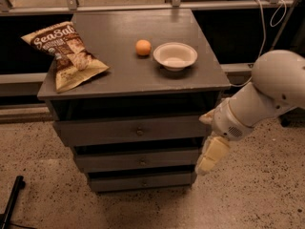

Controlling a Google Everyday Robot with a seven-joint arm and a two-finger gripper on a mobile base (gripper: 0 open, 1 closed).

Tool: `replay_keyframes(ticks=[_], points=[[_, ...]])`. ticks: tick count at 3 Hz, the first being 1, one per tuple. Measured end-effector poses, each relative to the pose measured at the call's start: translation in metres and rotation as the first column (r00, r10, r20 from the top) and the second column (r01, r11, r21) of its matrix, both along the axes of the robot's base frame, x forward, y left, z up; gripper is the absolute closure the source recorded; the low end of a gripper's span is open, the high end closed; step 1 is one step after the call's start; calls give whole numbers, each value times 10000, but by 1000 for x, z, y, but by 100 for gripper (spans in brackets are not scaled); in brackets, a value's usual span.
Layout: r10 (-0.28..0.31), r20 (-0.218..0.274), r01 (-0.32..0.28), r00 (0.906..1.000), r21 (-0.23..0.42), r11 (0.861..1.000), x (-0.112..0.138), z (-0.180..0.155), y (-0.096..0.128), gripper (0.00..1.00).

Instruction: Open top drawer

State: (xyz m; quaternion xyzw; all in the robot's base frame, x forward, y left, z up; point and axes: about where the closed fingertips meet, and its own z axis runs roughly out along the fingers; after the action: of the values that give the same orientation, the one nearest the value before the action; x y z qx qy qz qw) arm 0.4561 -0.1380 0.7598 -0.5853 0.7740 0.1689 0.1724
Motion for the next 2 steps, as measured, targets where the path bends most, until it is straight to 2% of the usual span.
replay_keyframes(ticks=[2], points=[[1089,387,-1104,9933,388,9931,27,-55,17,0]])
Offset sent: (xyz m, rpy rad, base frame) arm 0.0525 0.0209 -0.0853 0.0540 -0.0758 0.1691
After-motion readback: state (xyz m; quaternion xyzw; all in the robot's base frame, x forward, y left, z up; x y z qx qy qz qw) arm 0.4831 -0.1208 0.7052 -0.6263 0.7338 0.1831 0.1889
